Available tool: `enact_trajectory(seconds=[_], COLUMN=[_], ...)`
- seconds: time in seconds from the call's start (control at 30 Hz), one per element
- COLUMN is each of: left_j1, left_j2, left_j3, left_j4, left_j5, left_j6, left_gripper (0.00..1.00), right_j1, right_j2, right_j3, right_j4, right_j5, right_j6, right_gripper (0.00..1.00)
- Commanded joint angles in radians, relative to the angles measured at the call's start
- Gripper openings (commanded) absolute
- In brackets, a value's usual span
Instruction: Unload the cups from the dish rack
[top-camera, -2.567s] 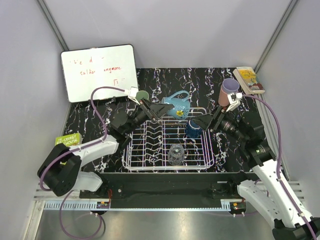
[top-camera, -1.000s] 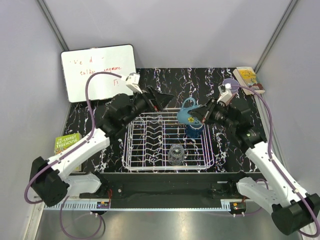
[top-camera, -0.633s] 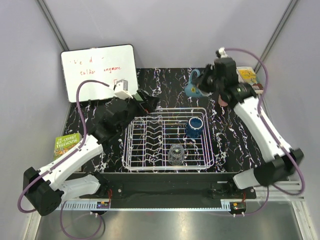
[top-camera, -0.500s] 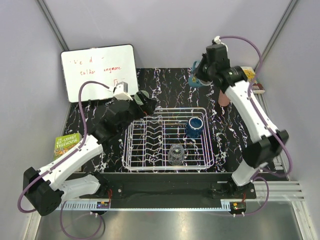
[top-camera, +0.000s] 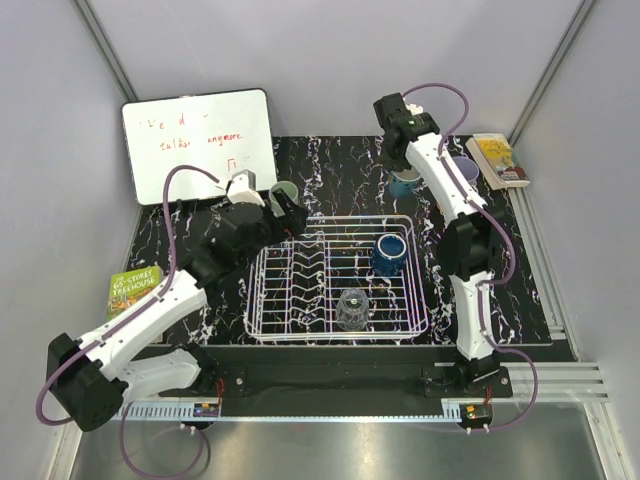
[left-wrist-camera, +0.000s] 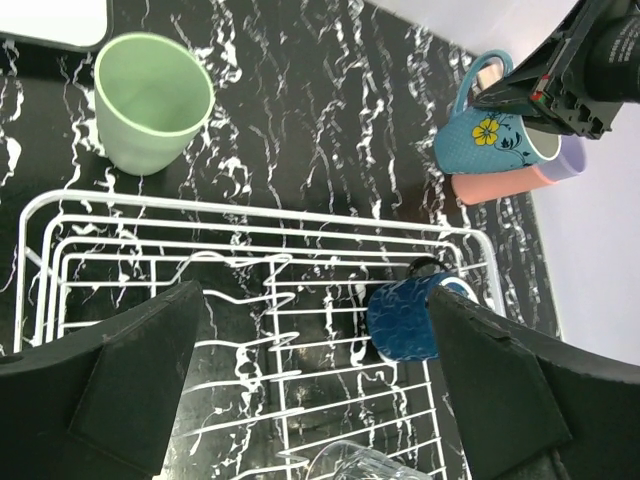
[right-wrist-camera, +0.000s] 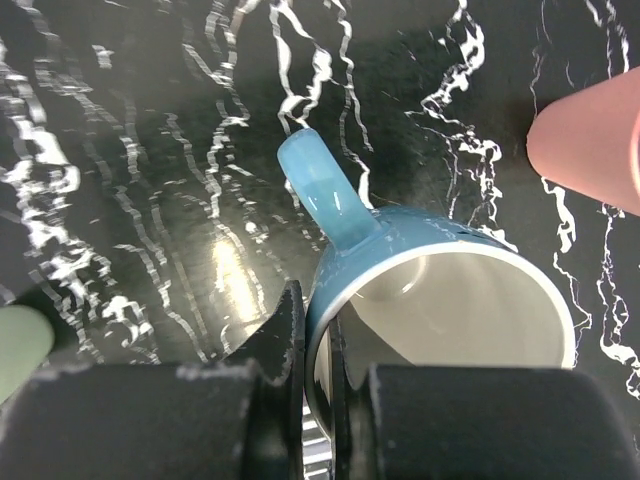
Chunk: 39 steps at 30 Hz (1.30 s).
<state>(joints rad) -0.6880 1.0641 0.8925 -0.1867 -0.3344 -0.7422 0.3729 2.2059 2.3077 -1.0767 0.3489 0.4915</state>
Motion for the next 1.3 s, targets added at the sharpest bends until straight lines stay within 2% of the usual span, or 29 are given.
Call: enact_trajectory(seconds=[0.0,0.6,0.9,0.97,1.0,1.27], left_j1=[0.002,0.001,0.001,0.001,0.001,0.001], left_j2=[0.030,0.105,0.109,0.105,0.106,0.102], left_j3=[0.000,0.002,-0.004,-0.003,-0.003,0.006], left_j4=[0.020,-0.003,-0.003,0.000,0.001,-0.020], left_j5=[0.003,0.034,0.041,0.044,0.049,0.067], left_j6=[-0.016,-0.048,-0.042,-0.030,-0.025,-0.025], left_gripper=[0.99,0.99,0.99,0.99,0.99,0.99], right_j1=[-0.046,-0.115,-0.117,-0.115,-0.114,-0.108], right_j2=[0.056,0.267,0.264,0.241,0.212,0.083], right_j3=[0.126,0.194,0.185,0.187,0.187,0.164], right_j4=[-0.038,-0.065,-0.065,-0.060,-0.051,-0.034], right_j5=[-0.007,-0.088,-0.094,-0.105,-0.110,-0.111], right_j6=[0.022,0.012,0.012,0.015,0.012,0.005], right_gripper=[0.00,0.00,0.00,0.06,0.16,0.36])
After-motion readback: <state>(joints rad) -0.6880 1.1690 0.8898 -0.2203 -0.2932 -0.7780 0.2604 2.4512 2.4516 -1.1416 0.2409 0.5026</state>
